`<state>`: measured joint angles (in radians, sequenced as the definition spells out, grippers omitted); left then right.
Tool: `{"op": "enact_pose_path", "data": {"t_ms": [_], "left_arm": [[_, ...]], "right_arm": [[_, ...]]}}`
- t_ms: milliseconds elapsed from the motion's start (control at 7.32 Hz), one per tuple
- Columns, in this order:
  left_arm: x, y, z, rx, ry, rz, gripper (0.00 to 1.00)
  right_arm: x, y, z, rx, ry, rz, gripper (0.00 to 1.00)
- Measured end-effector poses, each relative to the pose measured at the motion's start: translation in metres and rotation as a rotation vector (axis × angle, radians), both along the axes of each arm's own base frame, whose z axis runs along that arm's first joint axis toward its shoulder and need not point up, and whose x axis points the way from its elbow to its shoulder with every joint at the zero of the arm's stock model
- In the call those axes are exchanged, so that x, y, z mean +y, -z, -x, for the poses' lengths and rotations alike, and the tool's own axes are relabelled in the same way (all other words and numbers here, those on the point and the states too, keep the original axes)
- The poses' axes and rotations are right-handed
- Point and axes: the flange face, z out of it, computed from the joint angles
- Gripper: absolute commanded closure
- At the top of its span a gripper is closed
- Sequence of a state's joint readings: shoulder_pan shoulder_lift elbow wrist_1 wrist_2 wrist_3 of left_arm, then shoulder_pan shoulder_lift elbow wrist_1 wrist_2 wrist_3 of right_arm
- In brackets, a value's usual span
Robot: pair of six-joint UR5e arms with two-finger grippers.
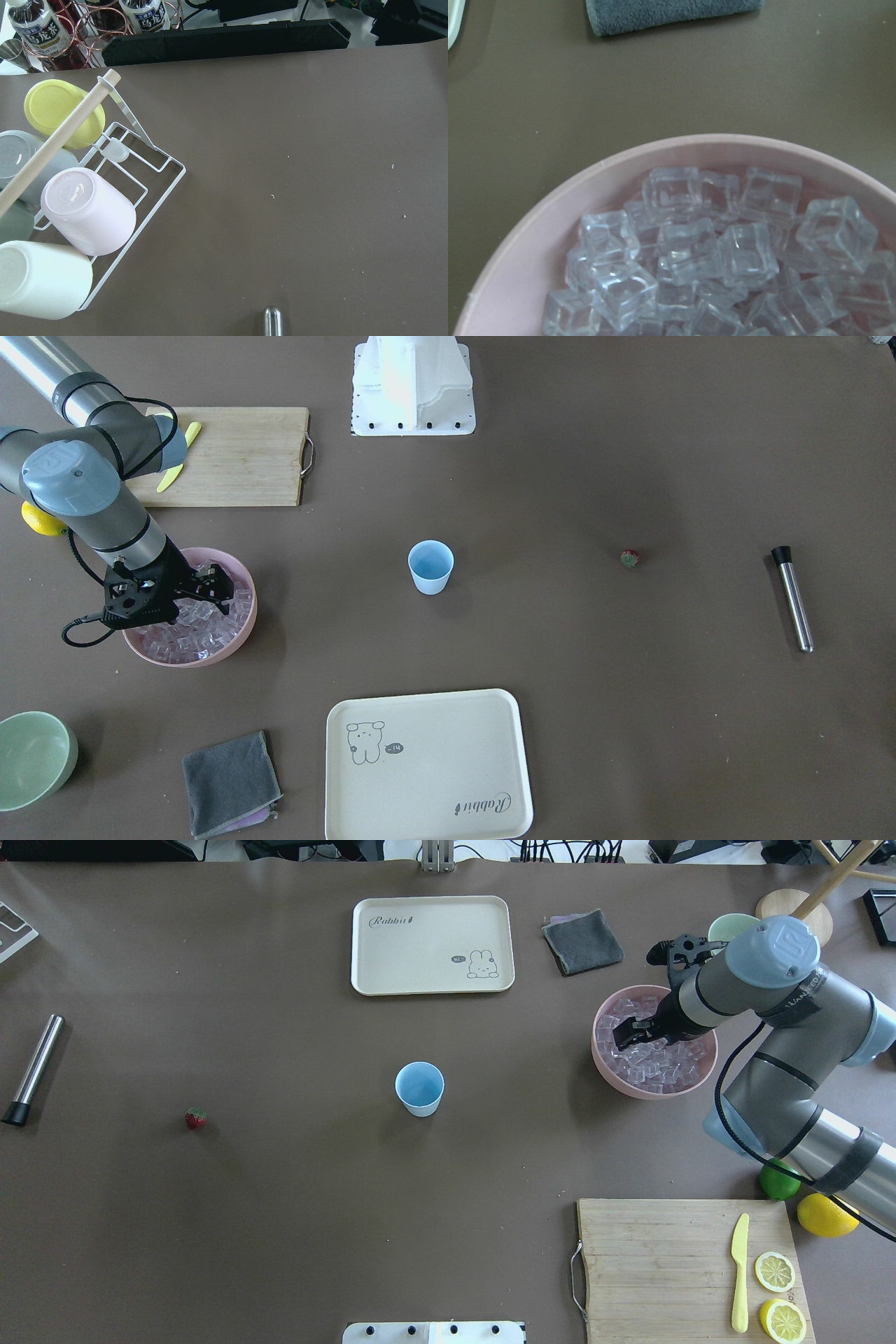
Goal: Mash ice and strawberries in cup
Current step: 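Close the right gripper on ice cubes in the pink bowl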
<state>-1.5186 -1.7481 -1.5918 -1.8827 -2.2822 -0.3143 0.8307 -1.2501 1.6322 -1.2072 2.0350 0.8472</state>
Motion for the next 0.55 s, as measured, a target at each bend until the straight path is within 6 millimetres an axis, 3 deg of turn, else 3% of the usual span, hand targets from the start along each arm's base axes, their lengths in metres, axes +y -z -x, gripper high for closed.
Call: {"op": "enact_pose_path", "data": {"t_ms": [547], "left_arm": [[0.0017, -0.0025, 0.0006, 0.001, 0.001, 0.004, 0.03]], "right_arm": [[0.0048, -0.0030, 0.0032, 0.012, 0.066, -0.056, 0.10]]}}
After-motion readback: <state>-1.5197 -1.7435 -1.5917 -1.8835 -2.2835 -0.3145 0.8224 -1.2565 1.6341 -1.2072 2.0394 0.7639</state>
